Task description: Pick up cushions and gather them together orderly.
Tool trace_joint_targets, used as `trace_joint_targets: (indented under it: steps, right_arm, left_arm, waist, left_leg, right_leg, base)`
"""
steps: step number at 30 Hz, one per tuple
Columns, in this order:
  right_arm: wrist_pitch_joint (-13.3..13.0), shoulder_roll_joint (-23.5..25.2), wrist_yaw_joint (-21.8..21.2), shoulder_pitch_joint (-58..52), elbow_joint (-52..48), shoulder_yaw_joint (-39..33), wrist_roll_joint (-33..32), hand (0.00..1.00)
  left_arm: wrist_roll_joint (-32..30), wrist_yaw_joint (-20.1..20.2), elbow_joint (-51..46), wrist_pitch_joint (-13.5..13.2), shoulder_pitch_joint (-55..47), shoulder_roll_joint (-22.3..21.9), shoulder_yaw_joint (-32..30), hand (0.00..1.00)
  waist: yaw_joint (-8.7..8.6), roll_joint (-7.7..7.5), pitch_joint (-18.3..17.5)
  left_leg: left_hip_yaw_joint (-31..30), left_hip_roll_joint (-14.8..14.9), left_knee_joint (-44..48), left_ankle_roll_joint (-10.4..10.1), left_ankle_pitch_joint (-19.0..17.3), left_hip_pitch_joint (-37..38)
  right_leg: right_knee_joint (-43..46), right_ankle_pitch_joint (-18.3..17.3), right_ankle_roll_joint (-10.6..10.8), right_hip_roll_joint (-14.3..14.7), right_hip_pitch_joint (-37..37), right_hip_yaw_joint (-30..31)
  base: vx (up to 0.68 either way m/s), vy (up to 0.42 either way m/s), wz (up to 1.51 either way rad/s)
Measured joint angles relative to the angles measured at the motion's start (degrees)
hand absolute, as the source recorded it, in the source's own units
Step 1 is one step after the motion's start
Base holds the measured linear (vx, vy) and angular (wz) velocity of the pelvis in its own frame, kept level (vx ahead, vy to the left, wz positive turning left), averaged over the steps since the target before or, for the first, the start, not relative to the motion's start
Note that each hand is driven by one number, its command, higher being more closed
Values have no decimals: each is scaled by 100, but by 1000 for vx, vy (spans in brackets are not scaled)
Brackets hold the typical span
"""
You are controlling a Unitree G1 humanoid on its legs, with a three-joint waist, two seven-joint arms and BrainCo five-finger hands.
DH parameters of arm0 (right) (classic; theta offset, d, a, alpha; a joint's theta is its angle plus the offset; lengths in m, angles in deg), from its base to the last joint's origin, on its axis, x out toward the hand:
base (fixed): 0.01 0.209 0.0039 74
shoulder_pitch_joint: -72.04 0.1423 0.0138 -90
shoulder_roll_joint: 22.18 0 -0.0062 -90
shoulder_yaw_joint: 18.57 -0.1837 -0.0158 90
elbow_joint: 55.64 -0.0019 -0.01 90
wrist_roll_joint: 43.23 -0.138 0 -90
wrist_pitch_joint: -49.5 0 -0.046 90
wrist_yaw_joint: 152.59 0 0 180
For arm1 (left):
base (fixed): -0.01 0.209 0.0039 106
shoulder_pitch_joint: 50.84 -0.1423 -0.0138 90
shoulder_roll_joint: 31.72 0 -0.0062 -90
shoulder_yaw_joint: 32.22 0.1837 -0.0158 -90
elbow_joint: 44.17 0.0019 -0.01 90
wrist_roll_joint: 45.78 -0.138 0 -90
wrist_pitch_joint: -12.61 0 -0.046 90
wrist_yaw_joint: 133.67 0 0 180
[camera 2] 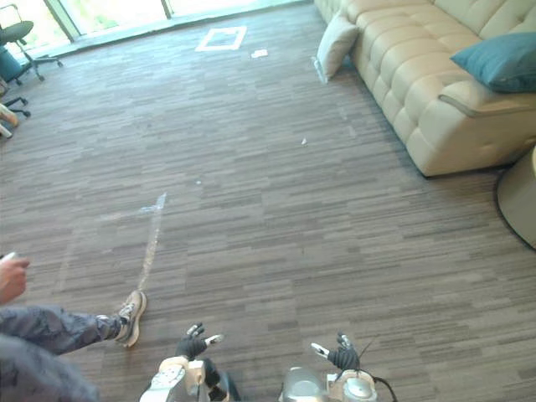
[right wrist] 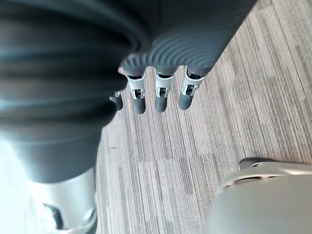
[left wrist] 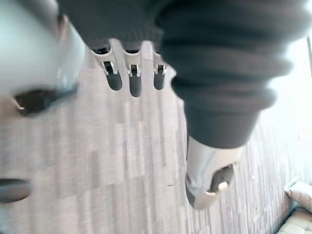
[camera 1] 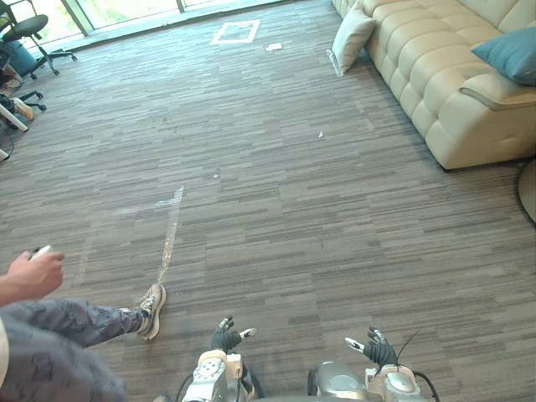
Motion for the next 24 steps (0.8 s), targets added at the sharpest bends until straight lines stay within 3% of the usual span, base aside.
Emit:
trace_joint_targets:
  steps: [2, 3, 4, 5, 6, 7, 8, 9, 11, 13, 14, 16, 17, 18, 19, 20, 21, 22, 23, 24]
  right_arm:
    - [-9, -104, 8, -100, 144, 18, 13, 0]
    - [3, -41, 16, -241, 232, 25, 12, 0]
    - [-6, -30, 16, -333, 242, 44, 12, 0]
    - [-16, 32, 3, -387, 310, 46, 11, 0]
    - [-12, 89, -5, -430, 413, 34, 11, 0]
    - [14, 196, -2, -457, 474, -32, -12, 0]
    - [23, 213, -14, -377, 477, -20, 2, 0]
    - [8, 228, -32, -282, 468, 50, 5, 0]
    - [-56, 86, -38, -211, 367, 108, 1, 0]
    - [-135, -87, -62, -217, 231, 122, -12, 0]
    - [-155, -91, -66, -219, 173, 107, -12, 0]
    - [-151, -88, -67, -205, 123, 76, -11, 0]
    - [-113, -85, -58, -291, 147, 70, -8, 0]
    - [-90, -111, -51, -357, 162, 50, -7, 0]
    - [-27, -107, -16, -381, 129, -164, -5, 0]
    - [1, -85, -18, -386, 95, -270, -11, 0]
    - [30, -60, -12, -389, 62, -319, -10, 0]
    - [67, 6, -22, -460, -139, -292, -8, 0]
    - [78, 41, -29, -494, -312, -238, -11, 0]
    - [75, 66, -29, -501, -403, -248, -18, 0]
  left_arm:
    - [0, -51, 27, -29, -12, -41, 12, 0]
    - [-4, -39, 8, -37, -29, 44, -3, 0]
    - [-4, -40, 43, -42, -46, 71, -6, 0]
    - [-5, -32, 155, -36, -12, 146, 27, 0]
    - [-7, -21, 211, -35, 19, 174, 74, 0]
    - [-6, -20, 239, -27, 61, 232, 185, 0]
    - [-11, -20, 252, 20, 81, 267, 239, 0]
    - [-13, -23, 298, 46, 90, 284, 280, 0]
    - [-11, -29, 397, 62, 66, 307, 373, 0]
    - [-9, -29, 459, 79, 138, 319, 509, 0]
    - [-6, -31, 462, 78, 184, 324, 512, 0]
    - [-5, -31, 504, 77, 288, 366, 668, 0]
    - [-7, -29, 520, 70, 314, 372, 708, 0]
    - [-7, -31, 554, 72, 302, 323, 717, 0]
    - [-14, -18, 568, 66, 258, 146, 675, 0]
    - [-66, -15, 569, 79, 217, 75, 589, 0]
    - [-103, -16, 554, 85, 179, 35, 507, 0]
    - [-133, 1, 472, 113, 37, -29, 273, 0]
    - [-146, 4, 357, 135, -16, -41, 98, 0]
    - [-160, -3, 220, 140, -52, -53, -39, 0]
  waist:
    - [62, 68, -65]
    - [144, -190, -217]
    - [148, -285, -351]
    - [38, -538, -438]
    - [-2, -622, -460]
    - [-14, -707, -470]
    - [-15, -747, -433]
    - [23, -685, -400]
    - [5, -538, -369]
    - [-97, -123, -356]
    - [-128, -88, -338]
    - [-266, -127, -337]
    - [-308, -268, -358]
    - [-346, -183, -353]
    - [-290, 48, -367]
    - [-310, 6, -317]
    - [-320, 17, -270]
    - [-314, 44, -248]
    - [-297, 67, -242]
    - [-276, 54, -217]
  left_leg:
    - [0, 103, 183, 96, 34, -148]
    - [-140, -145, 652, 353, 369, -170]
    - [-303, -369, 814, 499, 453, -234]
    - [-522, -825, 1106, 1013, 262, -171]
    - [-527, -975, 1249, 1080, 28, -98]
    - [-568, -1145, 1350, 1113, -321, 67]
    - [-597, -1244, 1208, 1151, -549, 405]
    - [-571, -1263, 1010, 1137, -722, 817]
    - [-589, -1207, 652, 1112, -879, 1443]
    - [-693, -973, -6, 1103, -964, 2354]
    - [-695, -942, -38, 1104, -963, 2471]
    - [-792, -974, -60, 1073, -985, 2806]
    - [-932, -1056, -52, 970, -1052, 3055]
    - [-1037, -1019, -28, 892, -1099, 3197]
    - [-1059, -826, 273, 688, -992, 3274]
    - [-1120, -839, 973, 429, -761, 3257]
    - [-1139, -758, 1565, 257, -580, 3129]
    - [-1179, -371, 3233, -64, 132, 2545]
    - [-1117, -56, 4515, -159, 190, 2093]
    - [-971, 231, 5480, -100, 95, 1686]
  right_leg:
    - [-275, -257, 240, -39, 436, 163]
    - [-144, -481, 399, -327, 616, 361]
    - [198, -550, 539, -491, 548, 438]
    - [1742, -444, 736, -889, -28, 653]
    - [2614, -29, 966, -1017, -372, 828]
    - [3626, 1053, 1097, -1042, -788, 1051]
    - [4170, 2165, 1023, -1086, -1042, 1089]
    - [4747, 1644, 815, -1042, -1402, 1091]
    - [4999, 791, 508, -834, -1788, 810]
    - [4245, 49, 140, -201, -2680, 123]
    - [3858, 33, 129, -148, -2900, -52]
    - [2002, 517, 249, -136, -3450, -350]
    - [1030, 1591, 152, -160, -3438, -258]
    - [1155, 1873, -217, -147, -3374, -239]
    - [1877, 1297, -287, -132, -3406, -252]
    - [2447, 848, -367, -235, -3356, -214]
    - [2555, 649, -450, -240, -3188, -207]
    - [2475, 329, -506, -162, -2707, -242]
    - [2355, 205, -516, -39, -2379, -250]
    - [2207, 151, -565, 51, -2021, -259]
  base:
    - [615, 371, -71]
    - [582, 382, -69]
    - [694, 361, -25]
    - [725, 338, 26]
    - [900, 391, 60]
    - [775, 275, 52]
    - [901, 292, 16]
    - [588, 180, -22]
    - [626, 163, -22]
    - [760, 125, 13]
    - [817, 29, 43]
    - [711, -60, 67]
    - [617, -101, 74]
    - [799, -123, 53]
    - [925, -198, 28]
    - [897, -209, 7]
    - [839, -234, 4]
    - [527, -130, -13]
    - [613, -131, -24]
    - [532, -97, -43]
